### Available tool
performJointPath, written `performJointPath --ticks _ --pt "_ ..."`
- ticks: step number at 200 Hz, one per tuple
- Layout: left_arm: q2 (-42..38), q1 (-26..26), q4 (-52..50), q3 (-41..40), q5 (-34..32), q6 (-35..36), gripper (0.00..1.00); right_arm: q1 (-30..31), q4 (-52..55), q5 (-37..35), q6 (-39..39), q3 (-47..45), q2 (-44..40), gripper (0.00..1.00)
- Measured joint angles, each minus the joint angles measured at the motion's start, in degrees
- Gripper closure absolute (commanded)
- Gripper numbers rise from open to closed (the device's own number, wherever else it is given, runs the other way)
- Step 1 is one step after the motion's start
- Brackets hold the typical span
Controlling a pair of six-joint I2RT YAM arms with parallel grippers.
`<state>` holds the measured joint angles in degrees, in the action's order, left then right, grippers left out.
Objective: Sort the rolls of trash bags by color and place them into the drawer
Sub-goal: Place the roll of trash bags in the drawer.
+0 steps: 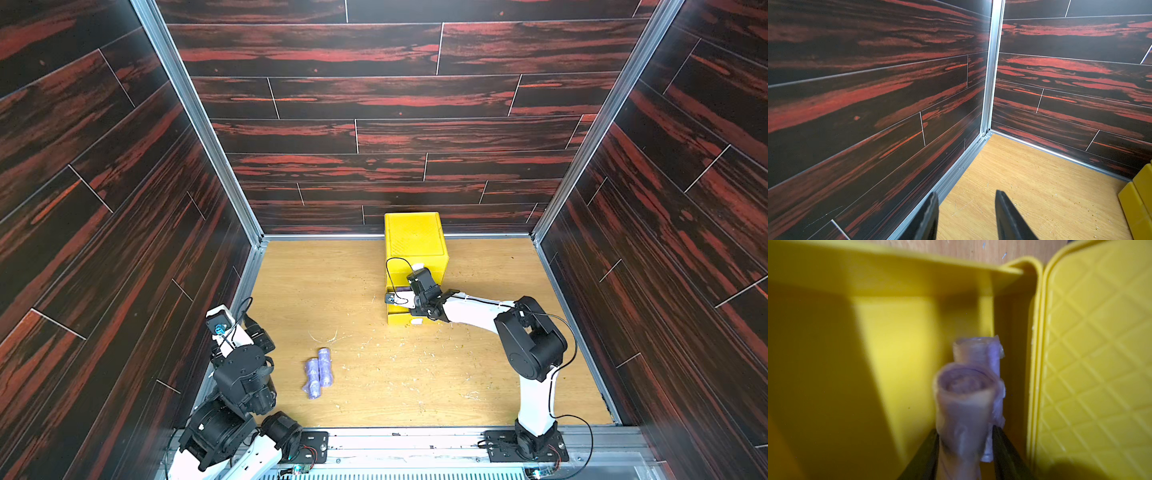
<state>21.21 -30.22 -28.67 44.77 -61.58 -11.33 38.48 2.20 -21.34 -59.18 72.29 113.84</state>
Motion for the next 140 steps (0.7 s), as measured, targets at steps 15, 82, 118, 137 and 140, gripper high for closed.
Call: performJointPath --ticks 15,82,118,137,140 --pt "0.0 0.0 0.0 0.0 0.0 0.0 0.52 0.0 0.1 -0.2 0.1 0.4 0.0 0.41" --pt "0.0 0.0 0.0 0.0 -0.2 0.0 0.52 -0.2 3.8 1.1 0.7 1.6 -0.1 0.3" --pt "0.0 0.2 0.0 0.0 -0.2 0.0 0.52 -0.2 7.4 2.2 1.3 1.7 -1.0 0.29" --pt "0.0 0.2 0.0 0.0 -0.2 0.0 0.52 -0.1 7.8 2.3 1.4 1.7 -1.2 0.3" --pt "0.0 0.2 0.0 0.0 -0.2 0.0 0.52 -0.1 7.7 2.2 1.4 1.7 -1.2 0.3"
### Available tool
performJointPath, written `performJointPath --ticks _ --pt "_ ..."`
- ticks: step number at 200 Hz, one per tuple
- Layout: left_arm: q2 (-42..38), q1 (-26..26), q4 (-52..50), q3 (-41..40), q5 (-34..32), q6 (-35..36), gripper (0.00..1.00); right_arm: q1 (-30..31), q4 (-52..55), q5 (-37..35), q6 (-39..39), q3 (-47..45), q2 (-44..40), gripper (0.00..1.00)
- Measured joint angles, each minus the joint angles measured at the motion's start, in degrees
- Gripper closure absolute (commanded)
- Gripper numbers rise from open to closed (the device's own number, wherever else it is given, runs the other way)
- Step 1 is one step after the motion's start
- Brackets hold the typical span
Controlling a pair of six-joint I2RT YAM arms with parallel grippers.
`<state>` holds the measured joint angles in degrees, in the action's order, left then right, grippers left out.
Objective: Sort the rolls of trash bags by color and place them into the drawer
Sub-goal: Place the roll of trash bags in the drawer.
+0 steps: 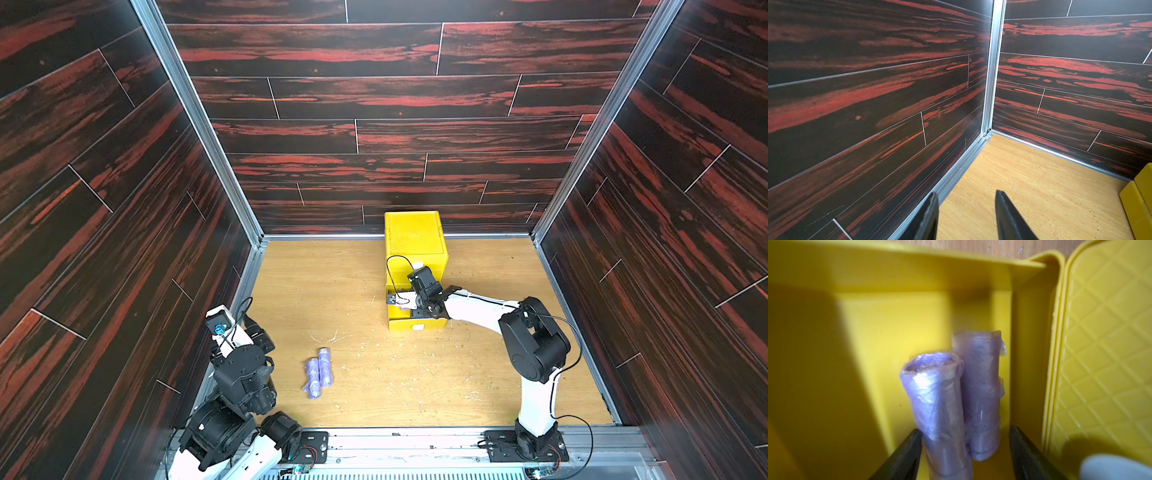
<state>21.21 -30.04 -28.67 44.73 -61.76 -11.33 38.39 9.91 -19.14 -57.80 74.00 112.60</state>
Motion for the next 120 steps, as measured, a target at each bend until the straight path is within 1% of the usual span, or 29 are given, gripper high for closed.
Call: performJointPath --ticks 74,120 --pt "0.0 0.0 0.0 0.0 0.0 0.4 0.52 0.4 0.0 -1.0 1.0 1.3 -0.4 0.31" --pt "0.0 0.0 0.0 0.0 -0.2 0.4 0.52 0.7 2.8 -1.0 2.8 1.5 -3.9 0.32"
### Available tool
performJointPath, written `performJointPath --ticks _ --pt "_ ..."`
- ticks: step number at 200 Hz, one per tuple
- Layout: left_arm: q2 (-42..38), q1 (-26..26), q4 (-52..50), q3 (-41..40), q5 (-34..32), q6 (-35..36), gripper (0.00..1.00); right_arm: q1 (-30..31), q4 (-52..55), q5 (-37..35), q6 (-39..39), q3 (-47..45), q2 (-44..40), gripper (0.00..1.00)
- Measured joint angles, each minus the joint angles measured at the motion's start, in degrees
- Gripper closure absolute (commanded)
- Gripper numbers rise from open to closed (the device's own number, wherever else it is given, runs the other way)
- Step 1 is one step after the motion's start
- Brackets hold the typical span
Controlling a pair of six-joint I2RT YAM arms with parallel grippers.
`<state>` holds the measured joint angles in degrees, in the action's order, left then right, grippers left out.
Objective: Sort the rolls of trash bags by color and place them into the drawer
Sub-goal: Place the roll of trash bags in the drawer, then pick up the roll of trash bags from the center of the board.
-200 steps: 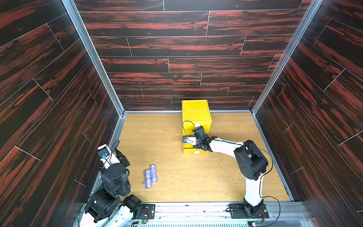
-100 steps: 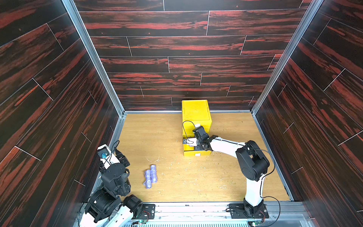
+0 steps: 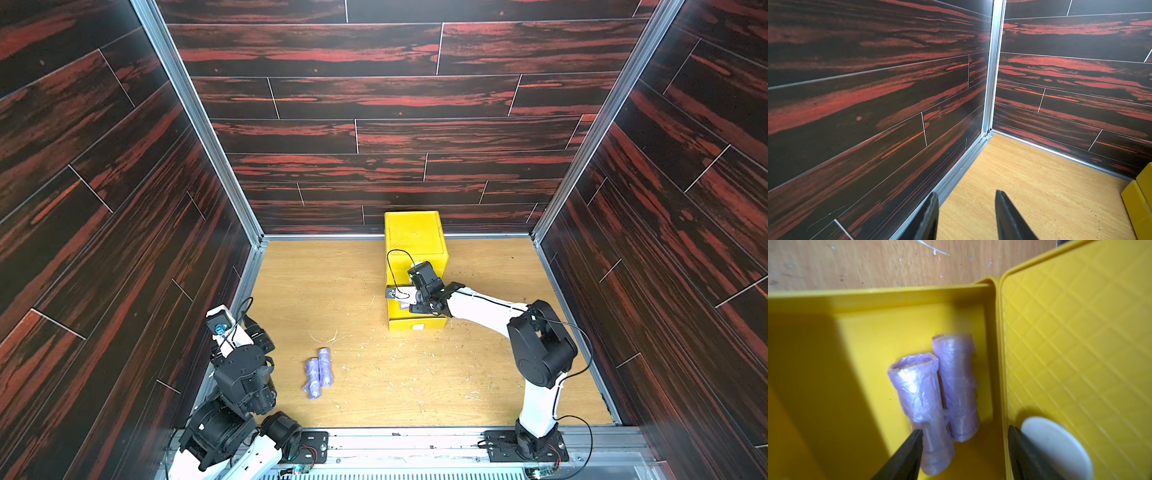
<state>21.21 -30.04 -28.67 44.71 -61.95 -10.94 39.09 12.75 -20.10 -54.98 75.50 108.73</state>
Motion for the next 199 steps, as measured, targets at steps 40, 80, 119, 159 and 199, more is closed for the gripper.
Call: performJointPath --ticks 40,80,119,159,199 --pt "0.0 0.0 0.0 0.0 0.0 0.0 0.52 1.0 3.5 0.2 2.8 0.0 -5.2 0.32" --pt "0.0 0.0 0.0 0.0 0.0 0.0 0.52 4.9 5.2 0.6 8.0 -3.8 -17.4 0.31" --pt "0.2 0.0 0.0 0.0 0.5 -0.7 0.47 7.5 5.1 -0.2 19.7 -6.6 -30.9 0.28" --pt "4.6 0.1 -0.5 0.8 7.6 -3.7 0.43 7.1 10.8 -6.9 40.3 2.9 -34.6 0.23" --pt "17.6 0.1 -7.3 8.3 17.5 -11.6 0.43 3.1 16.3 -12.3 59.6 4.6 -37.8 0.22"
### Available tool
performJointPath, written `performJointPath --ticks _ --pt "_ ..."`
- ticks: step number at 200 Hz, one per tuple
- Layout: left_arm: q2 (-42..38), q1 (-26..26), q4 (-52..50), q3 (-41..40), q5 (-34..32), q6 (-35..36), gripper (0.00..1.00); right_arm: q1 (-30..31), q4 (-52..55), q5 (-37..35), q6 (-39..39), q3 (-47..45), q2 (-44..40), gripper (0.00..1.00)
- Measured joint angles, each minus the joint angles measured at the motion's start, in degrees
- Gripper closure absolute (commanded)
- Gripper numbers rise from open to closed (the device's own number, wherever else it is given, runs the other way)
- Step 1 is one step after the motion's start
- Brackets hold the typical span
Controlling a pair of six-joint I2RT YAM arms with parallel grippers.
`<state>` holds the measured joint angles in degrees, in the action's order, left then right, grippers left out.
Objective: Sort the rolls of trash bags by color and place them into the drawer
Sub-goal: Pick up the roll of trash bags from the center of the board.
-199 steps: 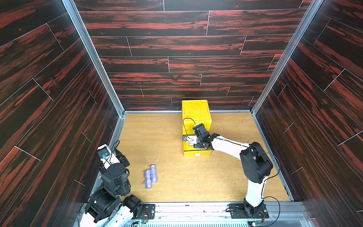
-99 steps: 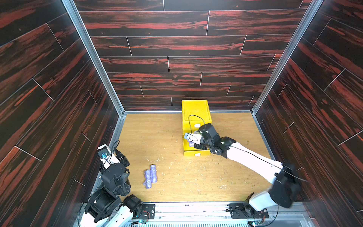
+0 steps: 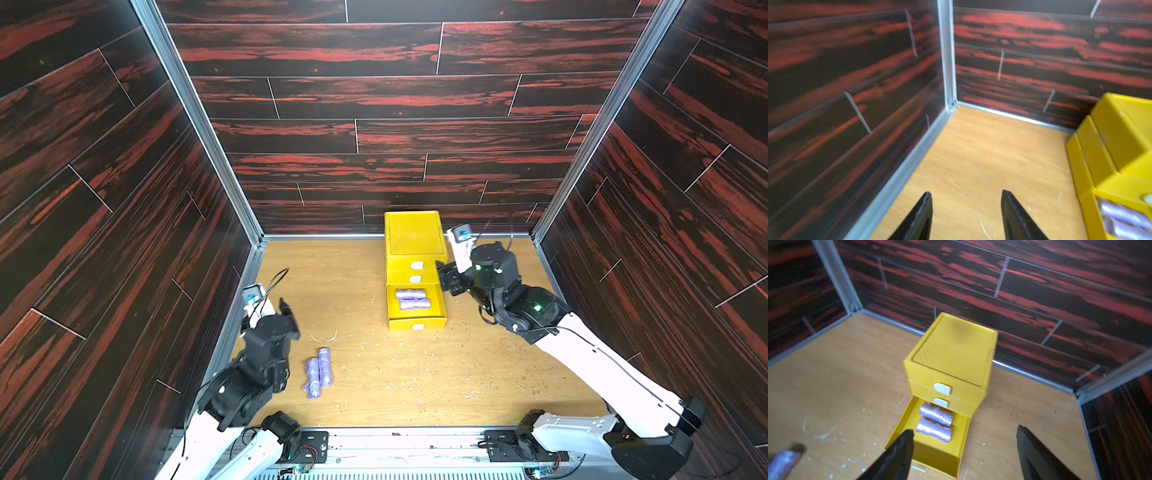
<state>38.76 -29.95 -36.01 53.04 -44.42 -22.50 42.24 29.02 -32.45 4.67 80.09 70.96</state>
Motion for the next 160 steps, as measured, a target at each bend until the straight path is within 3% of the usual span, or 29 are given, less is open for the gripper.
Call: performJointPath --ticks 40,89,160 --pt "16.6 -1.8 -12.5 9.8 7.7 -8.6 0.41 -11.2 6.0 3.3 12.2 -0.2 0.2 0.24" --pt "34.3 -3.6 -27.4 14.8 17.2 -16.7 0.38 -14.6 8.4 7.8 17.6 -6.1 0.8 0.22" --pt "33.7 -5.0 -27.0 -1.1 31.7 -25.5 0.5 -15.1 7.0 12.0 19.6 -12.0 -1.5 0.24"
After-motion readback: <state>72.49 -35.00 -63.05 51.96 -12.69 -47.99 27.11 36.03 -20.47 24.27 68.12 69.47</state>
